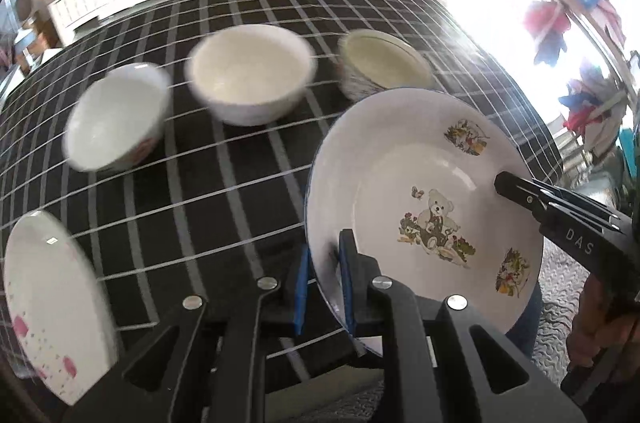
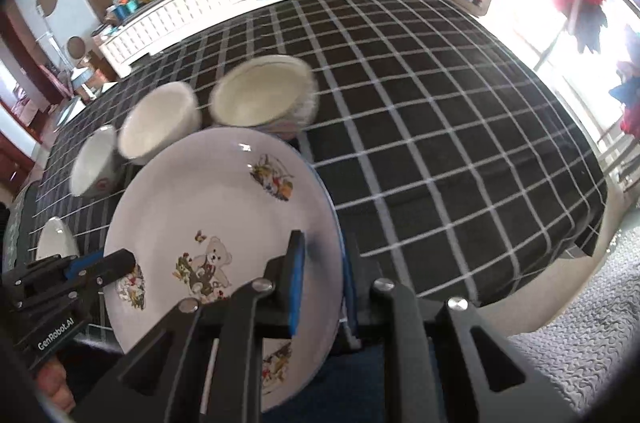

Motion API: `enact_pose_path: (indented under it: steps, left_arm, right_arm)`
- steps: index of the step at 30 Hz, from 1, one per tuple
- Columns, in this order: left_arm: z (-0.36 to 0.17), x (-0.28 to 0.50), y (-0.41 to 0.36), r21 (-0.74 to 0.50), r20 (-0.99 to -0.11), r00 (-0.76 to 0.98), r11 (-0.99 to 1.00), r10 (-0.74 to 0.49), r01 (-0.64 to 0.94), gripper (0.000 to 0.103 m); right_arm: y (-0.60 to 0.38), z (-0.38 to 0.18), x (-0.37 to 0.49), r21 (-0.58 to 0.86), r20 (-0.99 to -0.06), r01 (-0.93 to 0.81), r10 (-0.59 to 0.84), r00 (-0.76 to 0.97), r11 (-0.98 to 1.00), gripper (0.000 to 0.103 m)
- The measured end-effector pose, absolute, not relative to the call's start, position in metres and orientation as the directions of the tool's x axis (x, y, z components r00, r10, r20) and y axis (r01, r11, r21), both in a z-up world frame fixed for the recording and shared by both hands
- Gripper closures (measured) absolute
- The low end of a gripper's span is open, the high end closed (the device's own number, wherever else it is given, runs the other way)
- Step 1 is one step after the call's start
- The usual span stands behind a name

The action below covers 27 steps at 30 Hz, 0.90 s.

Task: Organize plates and bowls
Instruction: 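Lift the bear-print plate with the left gripper and carry it over the plate stack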

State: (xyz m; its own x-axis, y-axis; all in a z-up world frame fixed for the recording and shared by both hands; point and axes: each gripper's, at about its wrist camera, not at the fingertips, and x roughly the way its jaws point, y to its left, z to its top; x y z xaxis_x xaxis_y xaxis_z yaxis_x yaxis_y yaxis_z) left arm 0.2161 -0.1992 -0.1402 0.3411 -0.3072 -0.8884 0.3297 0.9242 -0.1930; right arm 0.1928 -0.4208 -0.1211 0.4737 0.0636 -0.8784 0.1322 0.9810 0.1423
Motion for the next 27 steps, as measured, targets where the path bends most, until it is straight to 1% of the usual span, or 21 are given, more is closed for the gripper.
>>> enact_pose_path:
  steps: [8,15,21,27]
  left_arm:
    - [-0.123,0.199,-0.104,-0.179,-0.881,0.404,0.963,-0.247,0.200,0.091]
    - [-0.119,0.172,-0.024,-0.164,-0.881,0.435,0.982,-0.187,0.090,0.091]
    - [-0.120,0.149,0.029,-0.155,-0.874,0.464,0.988,-0.144,0.015,0.091]
    - [-0.131,0.137,0.068,-0.159,-0.884,0.451,0.986,-0.121,-0.048,0.091]
  right_arm:
    - [-0.337,-0.114,0.201,0.163,-0.868,-0.012,0.149,0.474,0.987,0.081]
    - [-0.264,-0.116,0.201,0.171,-0.865,-0.123,0.209,0.457,0.978,0.081]
    - [-0.214,-0.124,0.198,0.170,-0.870,-0.194,0.240,0.430,0.966,0.081]
    - [-0.171,-0.137,0.197,0.170,-0.886,-0.247,0.258,0.386,0.954,0.081]
